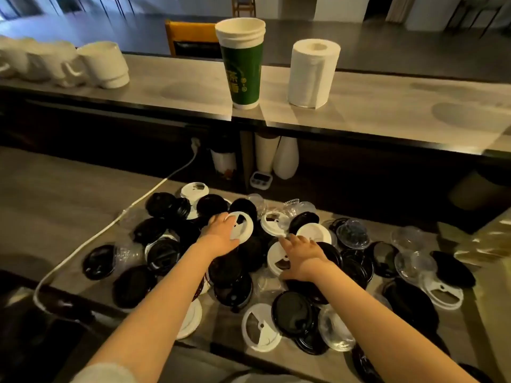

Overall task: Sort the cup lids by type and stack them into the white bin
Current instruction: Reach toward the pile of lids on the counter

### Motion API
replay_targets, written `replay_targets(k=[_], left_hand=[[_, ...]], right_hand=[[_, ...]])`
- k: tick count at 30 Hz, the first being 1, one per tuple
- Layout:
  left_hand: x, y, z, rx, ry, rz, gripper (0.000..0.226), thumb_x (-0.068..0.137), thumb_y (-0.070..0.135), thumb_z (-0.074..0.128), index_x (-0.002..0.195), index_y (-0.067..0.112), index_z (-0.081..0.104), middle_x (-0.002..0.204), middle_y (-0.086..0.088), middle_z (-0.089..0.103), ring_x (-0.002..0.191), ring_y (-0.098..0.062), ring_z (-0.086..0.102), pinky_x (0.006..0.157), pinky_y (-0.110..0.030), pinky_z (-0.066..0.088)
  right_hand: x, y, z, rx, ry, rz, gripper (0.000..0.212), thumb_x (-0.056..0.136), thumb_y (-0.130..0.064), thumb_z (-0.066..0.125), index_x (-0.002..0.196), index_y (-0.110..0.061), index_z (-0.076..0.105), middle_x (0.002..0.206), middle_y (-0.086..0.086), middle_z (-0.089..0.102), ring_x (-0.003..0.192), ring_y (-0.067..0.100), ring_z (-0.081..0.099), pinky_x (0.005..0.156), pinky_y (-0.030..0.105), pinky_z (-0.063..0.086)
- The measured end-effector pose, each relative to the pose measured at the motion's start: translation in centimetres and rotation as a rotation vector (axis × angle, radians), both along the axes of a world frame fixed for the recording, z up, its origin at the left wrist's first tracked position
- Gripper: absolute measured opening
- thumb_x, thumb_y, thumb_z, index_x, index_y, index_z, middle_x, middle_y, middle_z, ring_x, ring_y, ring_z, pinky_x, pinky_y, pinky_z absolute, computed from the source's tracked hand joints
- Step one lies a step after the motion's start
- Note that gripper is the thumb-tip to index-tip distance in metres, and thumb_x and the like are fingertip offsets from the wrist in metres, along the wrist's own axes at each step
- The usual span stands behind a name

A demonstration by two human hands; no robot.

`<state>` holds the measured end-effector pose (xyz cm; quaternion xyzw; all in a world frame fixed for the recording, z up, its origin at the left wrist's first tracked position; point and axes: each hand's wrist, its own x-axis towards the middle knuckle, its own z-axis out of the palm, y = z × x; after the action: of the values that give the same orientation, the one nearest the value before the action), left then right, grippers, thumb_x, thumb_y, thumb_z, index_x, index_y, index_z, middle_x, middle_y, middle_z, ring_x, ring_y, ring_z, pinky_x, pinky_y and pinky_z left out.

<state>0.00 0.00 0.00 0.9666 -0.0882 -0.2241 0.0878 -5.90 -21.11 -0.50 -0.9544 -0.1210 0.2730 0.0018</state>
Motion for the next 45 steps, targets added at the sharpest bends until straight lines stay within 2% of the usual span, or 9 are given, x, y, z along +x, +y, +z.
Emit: replay_targets(k=[7,12,20,24,29,35,39,42,45], left_hand=[[2.4,-0.3,-1.3,0.042,0.023,-0.035,0.092,0.080,0.045,0.067,0.148,0.016,0.013,0.154,-0.006,0.016,0.141,-0.030,0.016,0.109,-0.046,0.029],[3.3,-0.2,-2.3,0.005,0.008,-0.032,0.099,0.076,0.044,0.071,0.148,0.013,0.011,0.152,-0.009,0.018,0.140,-0.031,0.017,0.110,-0.046,0.028],[3.7,0.0,-2.6,0.002,-0.065,-0.056,0.085,0.068,0.049,0.075,0.133,0.013,0.033,0.139,-0.010,0.031,0.130,-0.030,0.029,0.100,-0.040,0.036],[2.9,-0.3,-1.9,-0.054,-0.097,0.016,0.090,0.067,0.050,0.075,0.135,0.011,0.030,0.141,-0.009,0.030,0.131,-0.029,0.028,0.102,-0.039,0.035],[1.2,-1.0,-1.0,-0.230,-0.092,0.178,0.090,0.067,0.044,0.079,0.132,0.007,0.029,0.137,-0.010,0.036,0.125,-0.027,0.039,0.098,-0.036,0.039],[-1.3,-2.2,1.0,-0.283,-0.060,0.315,0.103,0.067,0.045,0.079,0.143,0.015,0.017,0.147,-0.009,0.016,0.136,-0.028,0.025,0.109,-0.038,0.032],[-3.0,-3.6,1.7,-0.438,-0.121,0.412,0.089,0.068,0.042,0.080,0.135,0.011,0.031,0.137,-0.009,0.026,0.127,-0.027,0.034,0.098,-0.035,0.037],[-4.2,-5.3,1.7,-0.598,-0.118,0.562,0.077,0.068,0.047,0.076,0.126,0.008,0.045,0.127,-0.005,0.047,0.114,-0.022,0.049,0.083,-0.028,0.041],[-6.0,-7.7,1.7,-0.823,-0.151,0.760,0.046,0.080,0.038,0.069,0.112,0.008,0.053,0.110,-0.008,0.060,0.094,-0.020,0.056,0.074,-0.029,0.043]], right_hand=[[0.7,0.7,-0.1,0.044,-0.014,-0.067,0.096,0.075,-0.053,0.069,0.149,-0.019,0.016,0.147,0.007,0.031,0.133,0.030,0.034,0.108,0.043,0.034],[0.4,0.2,-0.1,0.237,-0.057,-0.211,0.092,0.071,-0.047,0.074,0.145,-0.022,0.025,0.140,0.005,0.033,0.125,0.028,0.041,0.101,0.036,0.040],[-0.1,0.8,0.2,0.385,-0.121,-0.364,0.099,0.067,-0.045,0.078,0.145,-0.018,0.022,0.137,0.002,0.027,0.129,0.023,0.028,0.104,0.035,0.038],[-0.8,0.2,0.9,0.435,-0.140,-0.413,0.094,0.066,-0.043,0.079,0.141,-0.025,0.026,0.135,0.001,0.031,0.126,0.023,0.032,0.099,0.034,0.040],[-1.6,-1.5,1.4,0.617,-0.176,-0.497,0.090,0.063,-0.036,0.083,0.136,-0.030,0.031,0.125,-0.001,0.036,0.111,0.024,0.047,0.081,0.027,0.041],[-2.2,-2.1,2.0,0.876,-0.132,-0.612,0.097,0.063,-0.028,0.085,0.141,-0.023,0.027,0.127,-0.004,0.031,0.118,0.019,0.039,0.089,0.025,0.037],[-3.1,-2.8,2.1,1.045,-0.131,-0.639,0.096,0.065,-0.027,0.085,0.141,-0.023,0.028,0.129,-0.007,0.032,0.117,0.008,0.030,0.095,0.024,0.030],[-4.1,-3.4,2.2,1.163,-0.143,-0.652,0.095,0.065,-0.025,0.085,0.141,-0.026,0.029,0.136,-0.009,0.032,0.125,0.007,0.030,0.101,0.024,0.029],[-5.5,-3.9,2.7,1.265,-0.156,-0.668,0.090,0.061,-0.027,0.085,0.134,-0.031,0.032,0.129,-0.018,0.037,0.116,-0.002,0.039,0.092,0.008,0.033]])
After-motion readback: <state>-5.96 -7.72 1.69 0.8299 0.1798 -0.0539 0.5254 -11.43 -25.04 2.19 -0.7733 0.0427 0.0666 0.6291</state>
